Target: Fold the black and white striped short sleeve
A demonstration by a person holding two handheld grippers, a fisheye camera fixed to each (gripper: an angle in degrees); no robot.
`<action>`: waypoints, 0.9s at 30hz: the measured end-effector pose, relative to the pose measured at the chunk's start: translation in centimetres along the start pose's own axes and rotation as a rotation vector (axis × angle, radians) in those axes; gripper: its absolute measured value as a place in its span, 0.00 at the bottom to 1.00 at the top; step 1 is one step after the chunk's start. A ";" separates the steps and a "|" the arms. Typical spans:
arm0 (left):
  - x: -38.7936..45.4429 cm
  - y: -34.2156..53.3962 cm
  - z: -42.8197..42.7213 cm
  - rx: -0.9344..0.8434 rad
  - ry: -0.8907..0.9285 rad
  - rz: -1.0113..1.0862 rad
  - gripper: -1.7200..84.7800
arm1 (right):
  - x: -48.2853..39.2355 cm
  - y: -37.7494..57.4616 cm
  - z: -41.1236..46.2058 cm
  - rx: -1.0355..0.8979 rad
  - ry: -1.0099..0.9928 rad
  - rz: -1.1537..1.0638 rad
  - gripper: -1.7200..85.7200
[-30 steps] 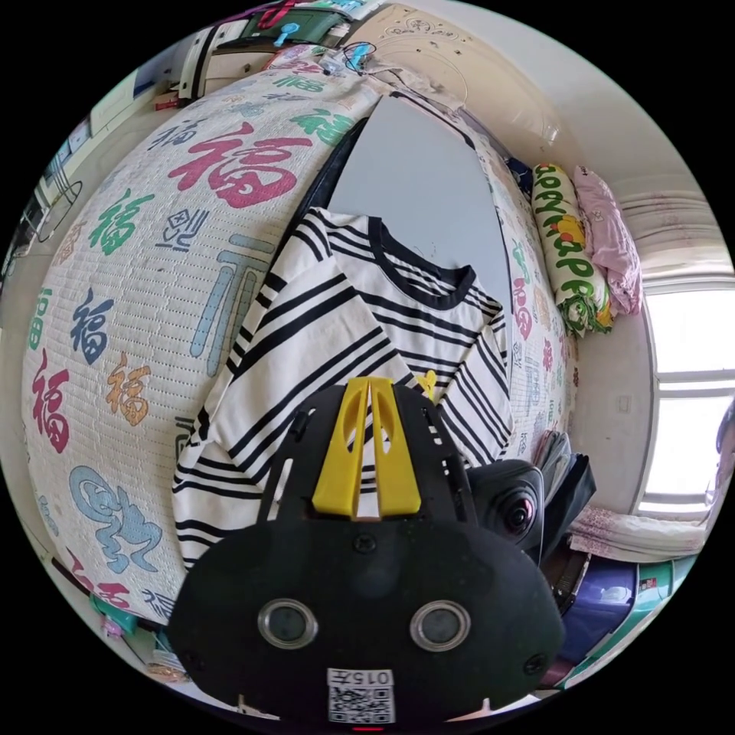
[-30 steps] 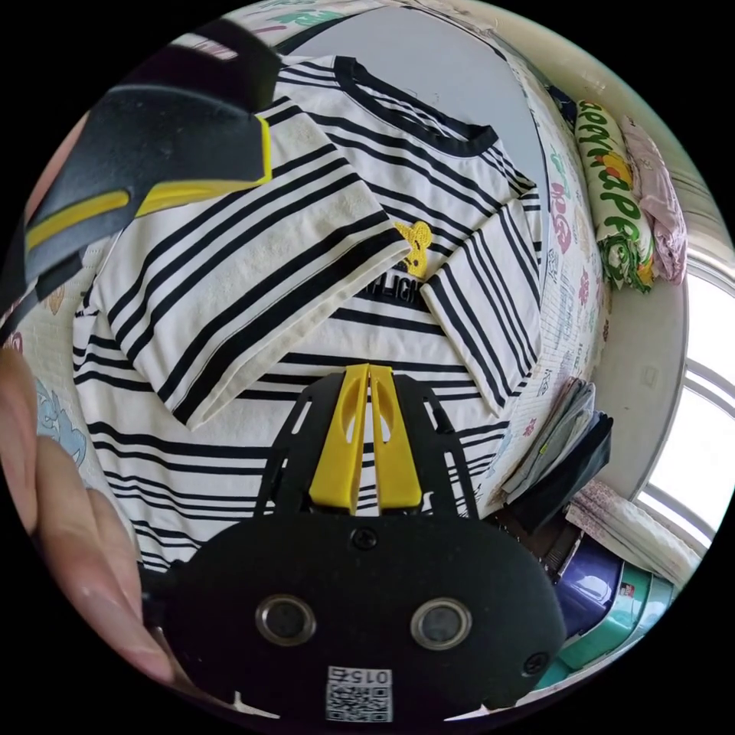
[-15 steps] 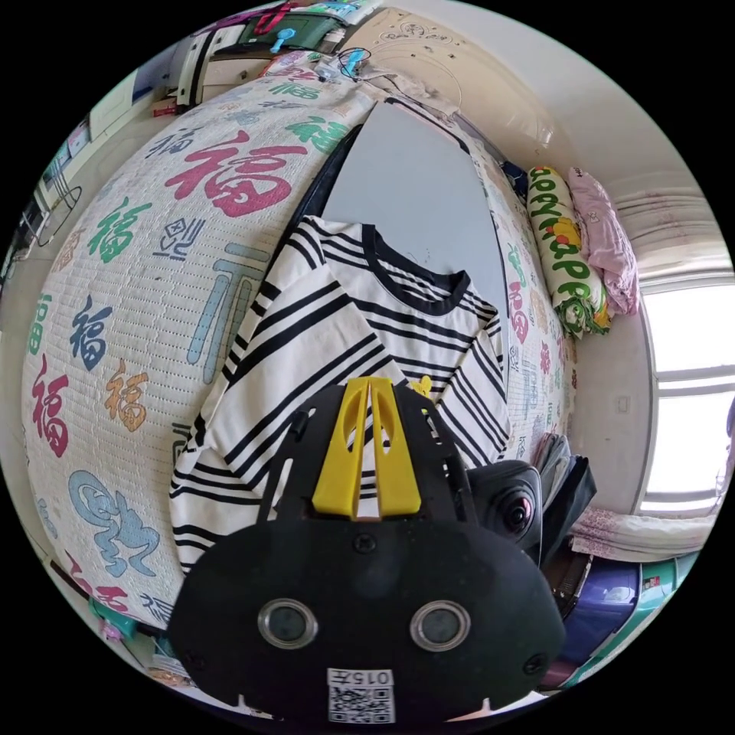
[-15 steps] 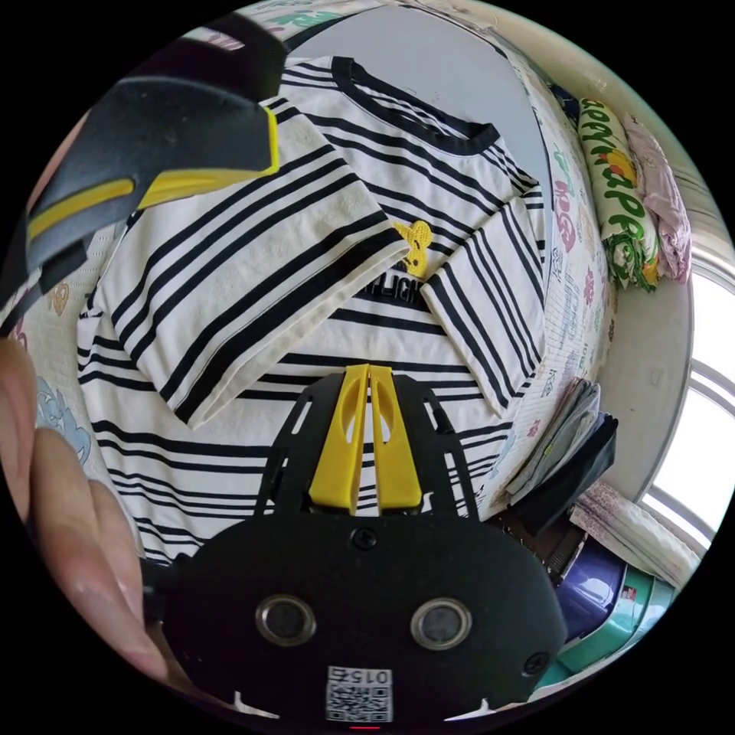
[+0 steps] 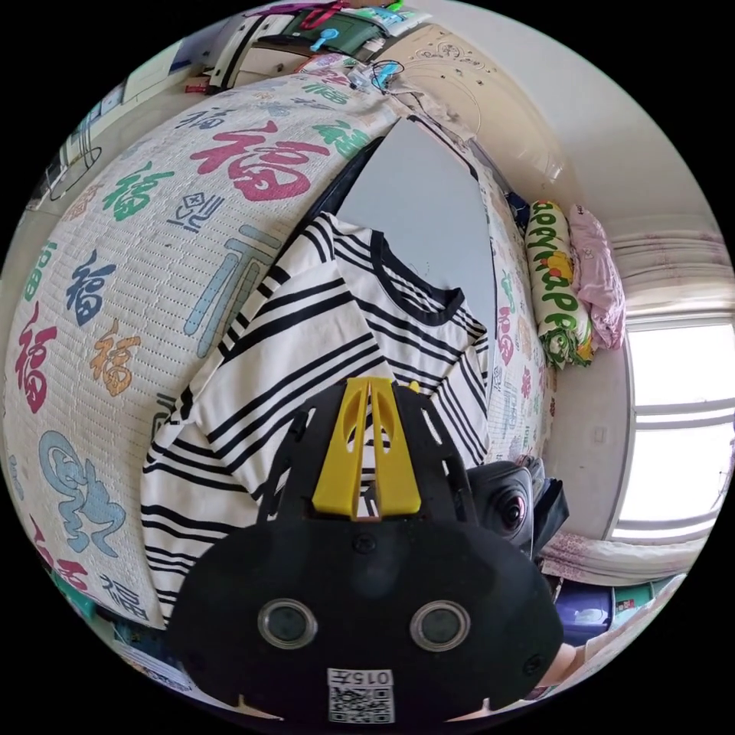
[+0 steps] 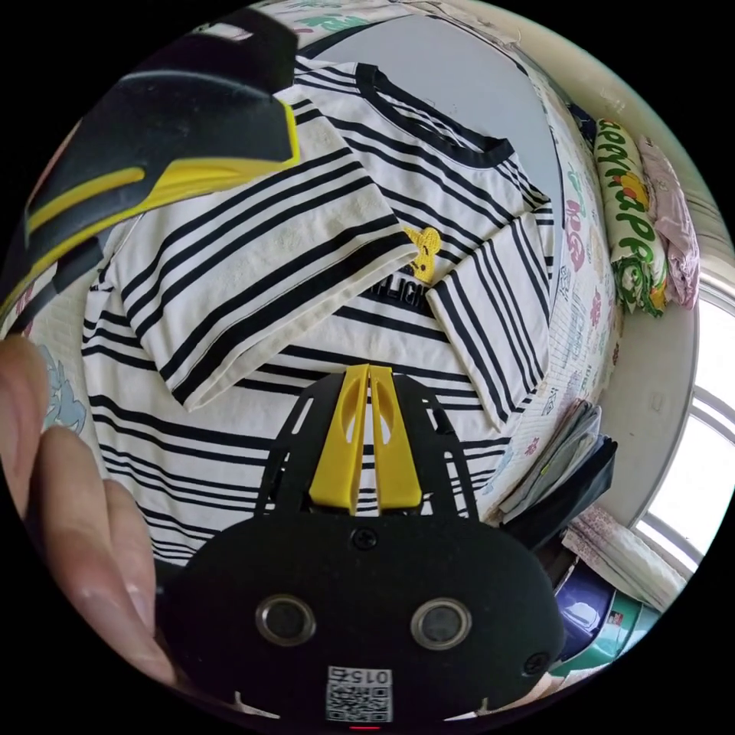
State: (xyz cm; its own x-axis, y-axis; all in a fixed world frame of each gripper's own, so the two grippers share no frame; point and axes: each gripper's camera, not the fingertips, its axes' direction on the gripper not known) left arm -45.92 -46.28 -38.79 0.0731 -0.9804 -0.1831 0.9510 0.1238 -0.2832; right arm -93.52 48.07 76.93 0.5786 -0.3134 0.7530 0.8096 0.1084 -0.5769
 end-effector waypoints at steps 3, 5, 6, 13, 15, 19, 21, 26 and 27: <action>0.8 0.5 -0.1 0.011 -0.008 -0.003 0.01 | -0.1 0.7 -3.2 0.010 -0.044 -0.002 0.01; 1.4 0.7 0.0 -0.001 -0.013 -0.006 0.01 | 0.2 1.2 -5.2 0.015 -0.090 0.018 0.01; 2.1 0.8 0.1 0.004 -0.020 0.021 0.01 | 0.4 1.6 -6.5 0.019 -0.123 0.037 0.01; 3.9 -0.3 1.2 0.026 -0.032 0.188 0.03 | 3.0 2.8 -13.8 -0.031 -0.359 -0.112 0.01; 3.6 -1.9 0.6 0.077 -0.077 0.266 0.05 | 5.9 3.1 -15.6 -0.006 -0.588 -0.140 0.01; 2.0 -7.7 0.4 0.140 -0.162 0.485 0.12 | 16.3 3.3 -22.3 0.346 -0.641 -0.070 0.02; 1.0 -10.2 1.4 0.111 -0.226 0.536 0.14 | 20.0 2.0 -24.6 0.424 -0.560 -0.039 0.05; -1.5 -15.1 4.5 -0.022 -0.244 0.581 0.16 | 24.7 -4.2 -28.5 0.413 -0.504 -0.051 0.12; -2.2 -15.8 5.1 -0.062 -0.217 0.580 0.16 | 24.6 -5.7 -29.5 0.380 -0.487 -0.055 0.14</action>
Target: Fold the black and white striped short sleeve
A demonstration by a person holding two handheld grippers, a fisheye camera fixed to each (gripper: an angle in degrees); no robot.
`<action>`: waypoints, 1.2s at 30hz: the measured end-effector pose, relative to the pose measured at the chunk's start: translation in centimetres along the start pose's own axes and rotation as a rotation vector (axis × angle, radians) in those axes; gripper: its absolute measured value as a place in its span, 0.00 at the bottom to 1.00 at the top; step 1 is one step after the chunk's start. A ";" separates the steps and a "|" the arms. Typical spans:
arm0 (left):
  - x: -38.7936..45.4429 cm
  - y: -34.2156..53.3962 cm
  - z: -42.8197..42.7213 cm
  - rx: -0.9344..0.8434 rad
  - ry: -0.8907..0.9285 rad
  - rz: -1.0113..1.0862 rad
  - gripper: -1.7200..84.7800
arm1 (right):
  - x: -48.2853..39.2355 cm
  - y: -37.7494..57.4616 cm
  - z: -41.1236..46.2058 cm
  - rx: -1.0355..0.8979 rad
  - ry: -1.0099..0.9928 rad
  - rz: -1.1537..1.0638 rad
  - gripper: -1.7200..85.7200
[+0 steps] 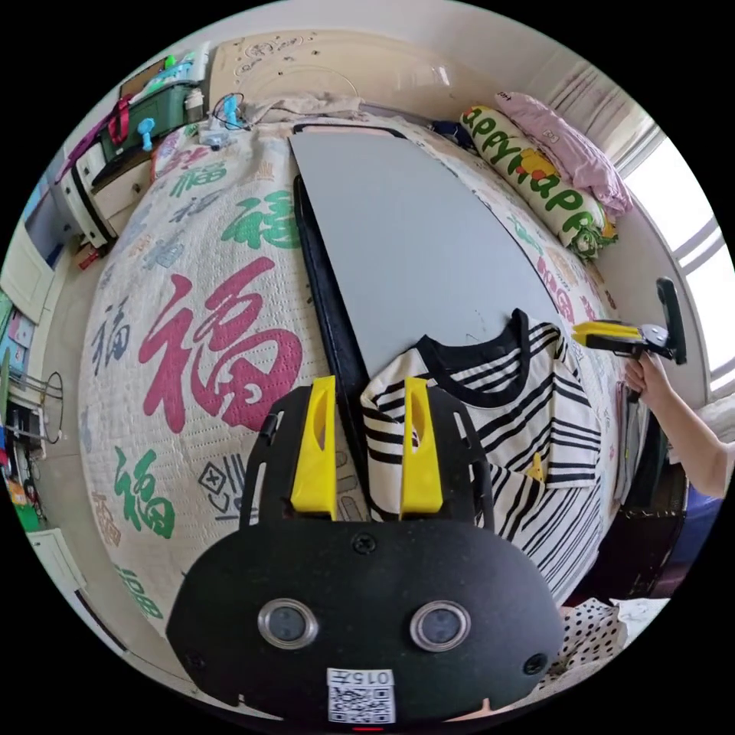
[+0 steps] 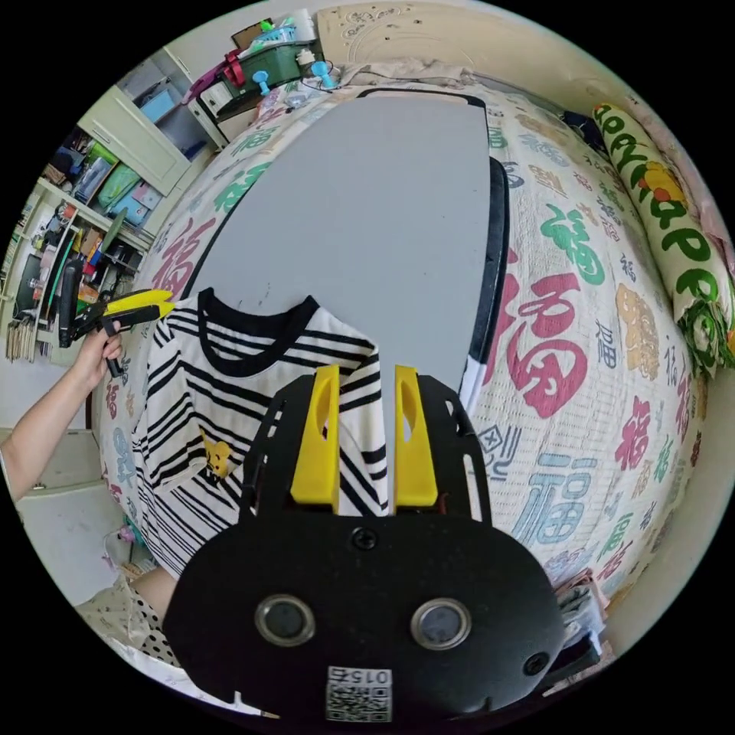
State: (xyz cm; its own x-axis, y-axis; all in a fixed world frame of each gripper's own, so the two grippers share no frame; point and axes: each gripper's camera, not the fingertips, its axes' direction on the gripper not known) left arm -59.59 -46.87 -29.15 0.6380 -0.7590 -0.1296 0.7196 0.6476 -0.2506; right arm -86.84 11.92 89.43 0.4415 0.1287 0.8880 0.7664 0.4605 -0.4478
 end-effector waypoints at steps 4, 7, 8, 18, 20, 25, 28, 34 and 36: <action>-2.6 0.0 1.5 -0.077 0.054 0.004 0.14 | -3.7 -4.3 -0.2 -0.100 0.009 -0.035 0.14; -3.5 0.1 1.8 -0.101 0.071 0.045 0.10 | -7.0 -5.6 -0.9 -0.164 0.037 -0.068 0.11; -3.7 0.1 1.9 -0.105 0.076 0.056 0.09 | -7.6 -5.8 -1.1 -0.178 0.061 -0.068 0.10; -6.5 -0.1 0.3 -0.024 0.140 0.077 0.02 | -11.5 -4.8 -11.3 -0.158 -0.064 0.014 0.01; -6.7 0.6 -1.3 0.024 0.175 0.090 0.02 | -12.5 -3.2 -14.9 -0.109 -0.092 0.009 0.01; -5.3 5.7 -7.8 0.124 0.300 0.259 0.02 | -16.7 6.8 -27.6 0.009 -0.187 -0.079 0.01; -3.4 10.6 -10.4 0.078 0.309 0.361 0.02 | -18.9 15.2 -33.6 0.007 -0.266 -0.128 0.01; 0.7 21.4 -10.1 -0.178 0.351 0.475 0.02 | -25.7 33.3 -38.5 -0.167 -0.345 -0.280 0.01; 1.9 24.2 -8.8 -0.269 0.359 0.498 0.02 | -28.0 37.7 -37.9 -0.253 -0.339 -0.311 0.01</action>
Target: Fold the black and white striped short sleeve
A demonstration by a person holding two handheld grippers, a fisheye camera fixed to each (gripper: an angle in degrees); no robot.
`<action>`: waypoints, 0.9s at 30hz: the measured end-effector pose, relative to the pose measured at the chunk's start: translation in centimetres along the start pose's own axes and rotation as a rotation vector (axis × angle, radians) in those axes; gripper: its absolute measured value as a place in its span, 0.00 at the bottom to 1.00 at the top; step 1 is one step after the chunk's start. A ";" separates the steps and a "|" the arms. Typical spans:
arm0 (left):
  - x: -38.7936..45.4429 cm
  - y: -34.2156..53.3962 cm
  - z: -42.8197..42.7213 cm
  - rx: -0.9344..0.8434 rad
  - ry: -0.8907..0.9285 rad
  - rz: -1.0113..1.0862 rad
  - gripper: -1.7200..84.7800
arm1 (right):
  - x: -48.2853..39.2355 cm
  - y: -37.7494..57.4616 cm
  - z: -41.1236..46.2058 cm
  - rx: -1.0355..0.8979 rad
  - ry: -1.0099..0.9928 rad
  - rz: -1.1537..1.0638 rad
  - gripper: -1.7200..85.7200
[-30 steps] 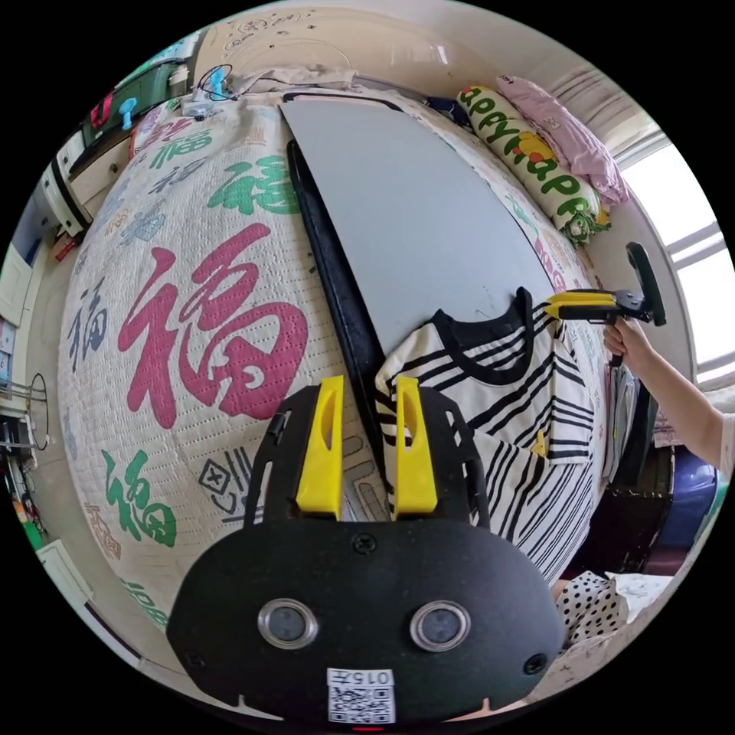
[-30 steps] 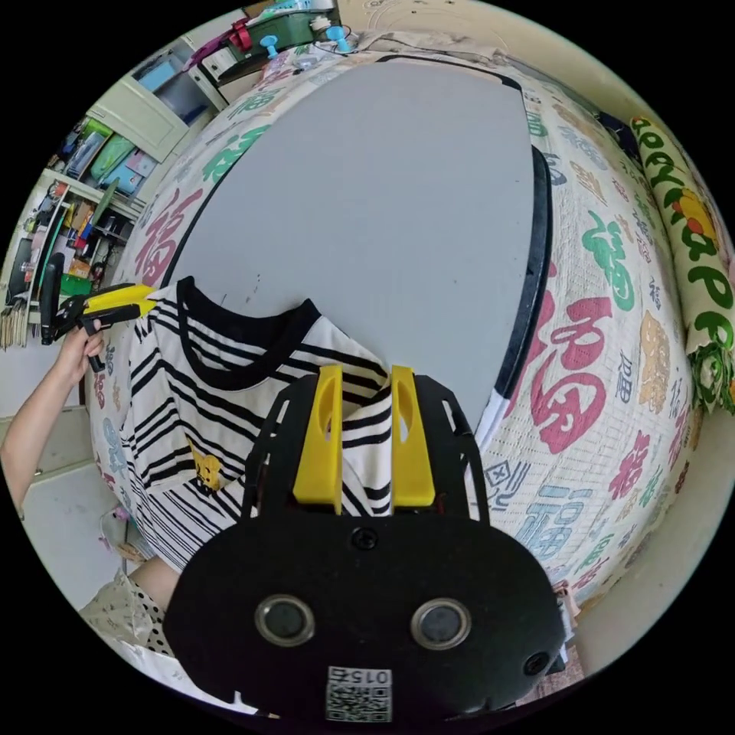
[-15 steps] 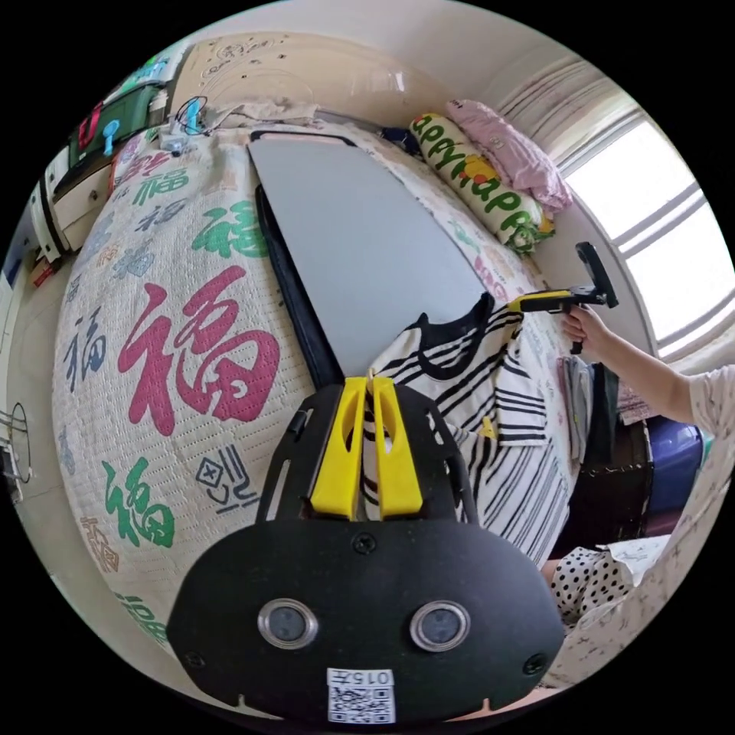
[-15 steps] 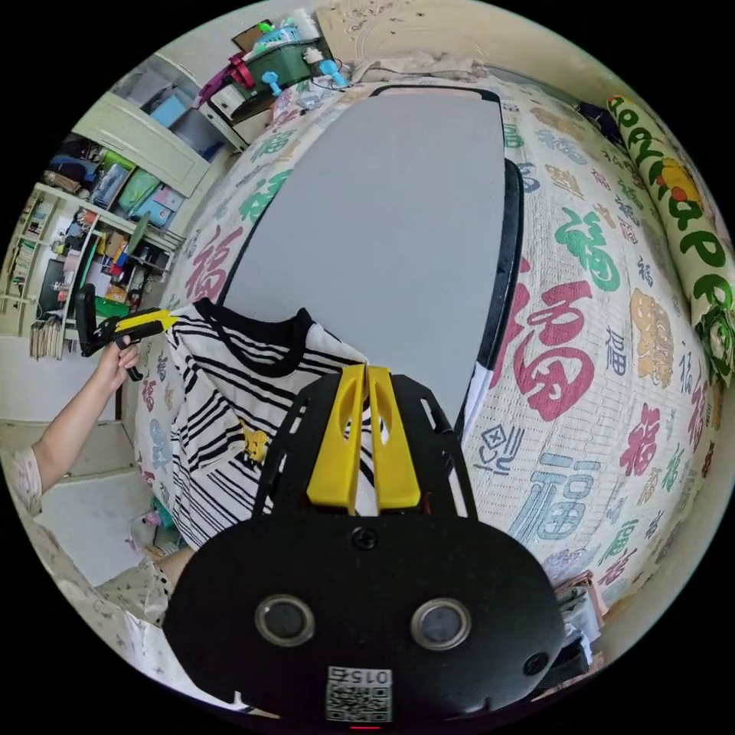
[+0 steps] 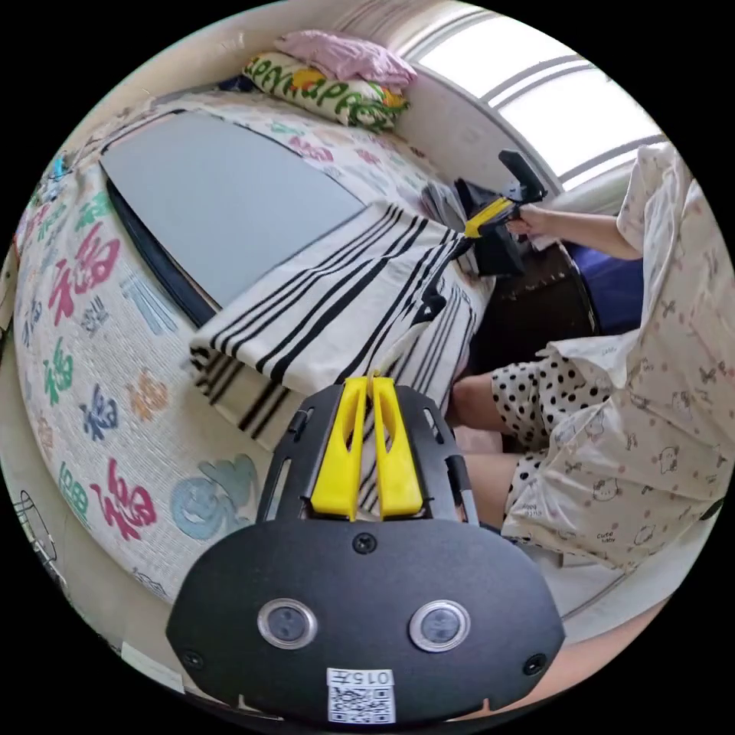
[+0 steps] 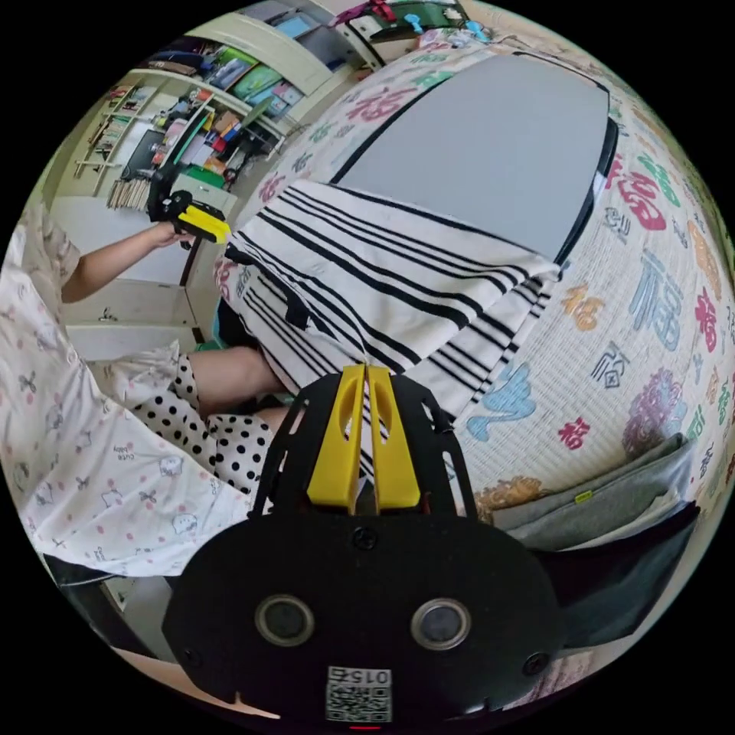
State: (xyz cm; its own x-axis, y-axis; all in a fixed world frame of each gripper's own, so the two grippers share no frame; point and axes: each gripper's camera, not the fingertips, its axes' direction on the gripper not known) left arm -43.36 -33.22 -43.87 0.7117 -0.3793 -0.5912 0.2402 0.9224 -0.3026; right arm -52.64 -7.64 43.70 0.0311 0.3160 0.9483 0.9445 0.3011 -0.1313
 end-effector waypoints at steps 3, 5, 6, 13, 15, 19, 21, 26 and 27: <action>1.7 1.8 4.4 -0.151 -0.014 0.021 0.02 | -4.2 3.5 4.6 -0.142 0.009 -0.032 0.01; 1.9 2.4 6.5 -0.203 -0.036 0.023 0.02 | -6.1 4.6 6.9 -0.200 0.016 -0.041 0.01; 1.9 2.6 7.5 -0.220 -0.043 0.022 0.02 | -7.1 5.0 8.0 -0.228 0.018 -0.048 0.01; 1.4 2.3 9.5 -0.238 -0.108 0.018 0.02 | -11.3 6.5 7.7 -0.252 0.067 -0.049 0.01; 1.3 2.0 9.7 -0.239 -0.128 0.018 0.02 | -12.2 6.5 7.1 -0.255 0.073 -0.053 0.01; -0.5 1.3 10.9 -0.283 -0.118 -0.066 0.04 | -13.2 5.8 7.1 -0.315 0.029 0.008 0.01; -1.4 1.3 11.4 -0.331 -0.107 -0.097 0.05 | -12.9 5.8 7.2 -0.362 -0.015 0.062 0.01; -6.4 1.8 7.6 -0.204 -0.092 -0.350 0.12 | -10.3 6.5 1.6 -0.217 -0.125 0.263 0.05; -8.2 1.5 5.9 -0.110 -0.090 -0.432 0.13 | -9.1 6.1 -0.7 -0.130 -0.146 0.329 0.07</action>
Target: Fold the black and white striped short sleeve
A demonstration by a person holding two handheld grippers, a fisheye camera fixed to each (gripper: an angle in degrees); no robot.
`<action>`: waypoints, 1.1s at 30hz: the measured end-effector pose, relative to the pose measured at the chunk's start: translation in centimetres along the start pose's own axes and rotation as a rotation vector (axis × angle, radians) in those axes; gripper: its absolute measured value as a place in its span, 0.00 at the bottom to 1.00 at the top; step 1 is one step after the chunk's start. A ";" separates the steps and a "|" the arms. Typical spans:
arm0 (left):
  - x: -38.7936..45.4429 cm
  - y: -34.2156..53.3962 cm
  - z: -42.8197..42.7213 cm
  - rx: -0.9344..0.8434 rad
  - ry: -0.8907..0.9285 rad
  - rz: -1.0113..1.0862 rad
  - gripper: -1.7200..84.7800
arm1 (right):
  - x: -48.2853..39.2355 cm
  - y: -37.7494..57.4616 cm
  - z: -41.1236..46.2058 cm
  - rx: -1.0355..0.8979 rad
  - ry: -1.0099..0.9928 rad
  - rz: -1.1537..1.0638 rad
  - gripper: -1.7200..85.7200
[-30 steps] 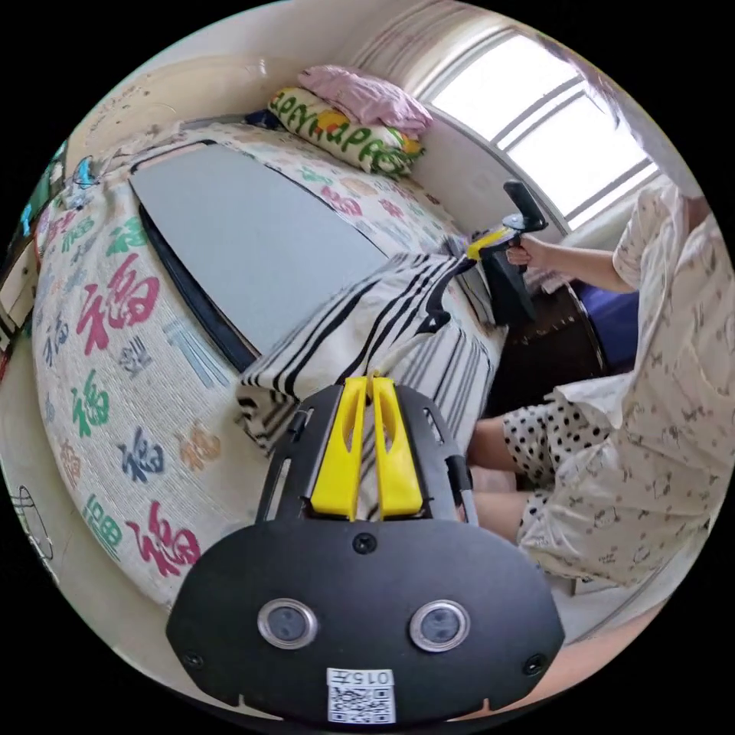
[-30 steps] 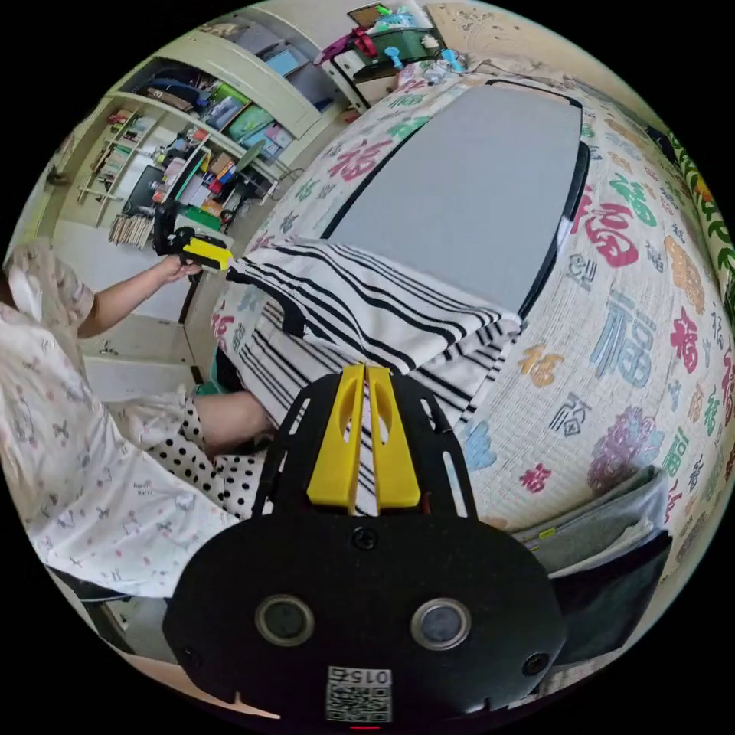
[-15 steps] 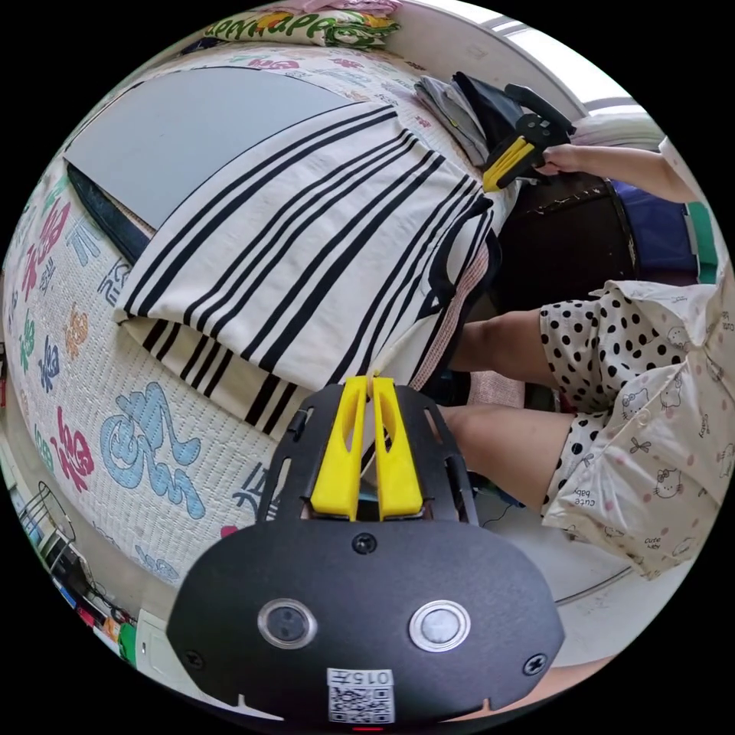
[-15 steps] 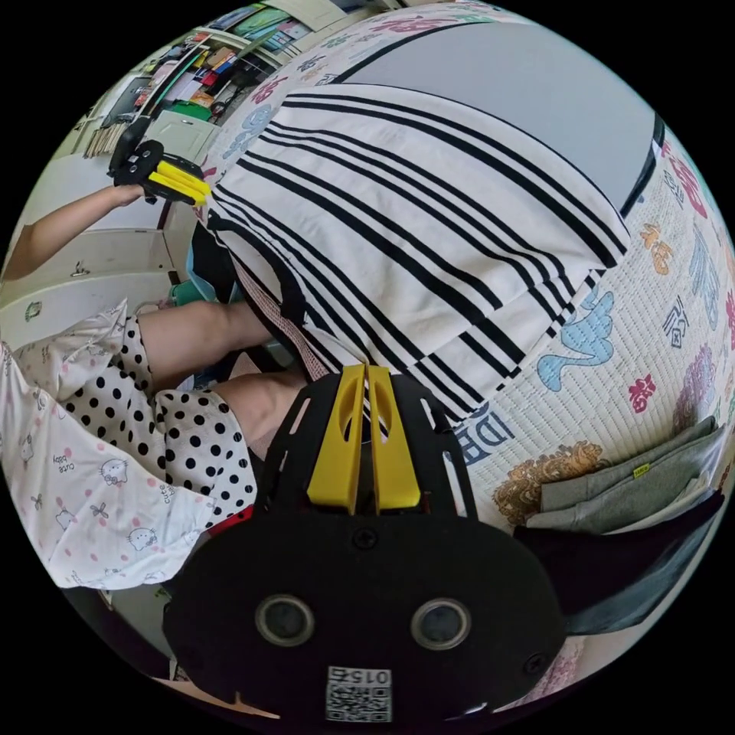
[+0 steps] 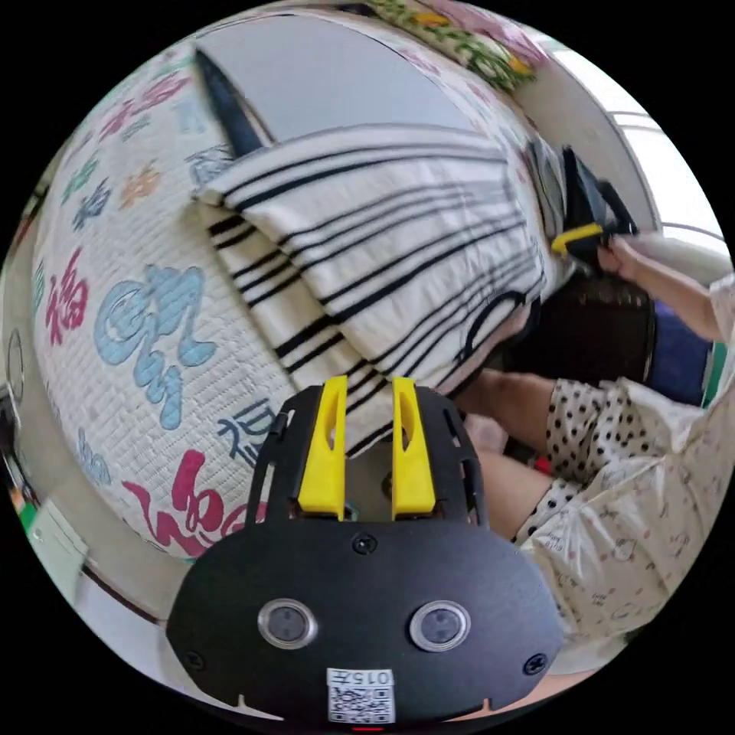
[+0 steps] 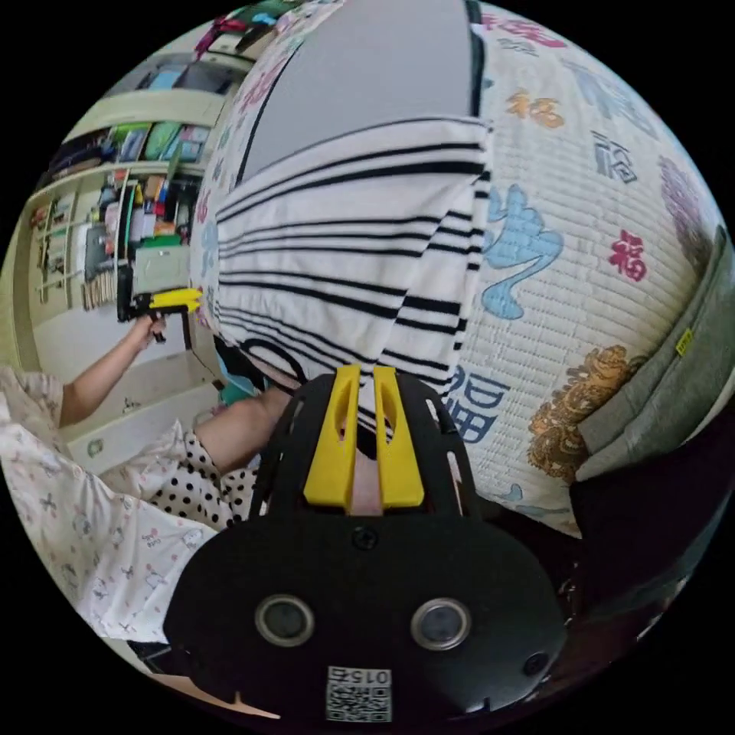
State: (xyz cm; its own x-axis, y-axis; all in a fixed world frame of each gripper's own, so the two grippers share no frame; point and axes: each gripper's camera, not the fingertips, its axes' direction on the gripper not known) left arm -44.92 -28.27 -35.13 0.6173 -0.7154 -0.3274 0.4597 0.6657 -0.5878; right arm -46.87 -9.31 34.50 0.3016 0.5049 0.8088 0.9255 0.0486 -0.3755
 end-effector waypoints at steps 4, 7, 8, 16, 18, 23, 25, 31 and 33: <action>-5.6 -4.0 -4.8 0.348 0.114 -0.276 0.17 | 3.5 -4.0 -7.2 0.270 -0.123 0.236 0.16; -9.9 -7.3 -5.4 0.488 0.220 -0.464 0.21 | 5.9 -8.3 -9.8 0.392 -0.251 0.377 0.18; -10.6 -7.9 -5.3 0.495 0.232 -0.488 0.22 | 6.2 -9.1 -10.0 0.406 -0.267 0.400 0.18; -15.6 -14.9 -2.5 0.373 0.263 -0.646 0.13 | 5.8 -16.4 -9.9 0.355 -0.266 0.555 0.14; -16.0 -15.4 -2.2 0.353 0.250 -0.677 0.08 | 5.2 -16.3 -10.1 0.340 -0.246 0.560 0.12; -16.1 -16.2 -3.0 0.376 0.261 -0.629 0.02 | 3.6 -14.9 -11.3 0.333 -0.239 0.530 0.03; -16.1 -16.5 -3.7 0.398 0.257 -0.594 0.02 | 2.8 -14.3 -11.8 0.340 -0.238 0.520 0.02; -17.7 -17.9 -4.8 0.498 0.280 -0.596 0.02 | 0.9 -15.4 -13.3 0.446 -0.241 0.517 0.02; -18.0 -18.8 -4.5 0.505 0.260 -0.596 0.02 | 0.3 -16.7 -13.2 0.454 -0.211 0.521 0.02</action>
State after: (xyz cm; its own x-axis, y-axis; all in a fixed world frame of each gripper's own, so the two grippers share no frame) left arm -67.60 -28.88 -21.51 0.0396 -0.9641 -0.2626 0.9338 0.1293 -0.3337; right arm -59.24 -21.36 46.97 0.5848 0.7131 0.3865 0.4738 0.0864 -0.8764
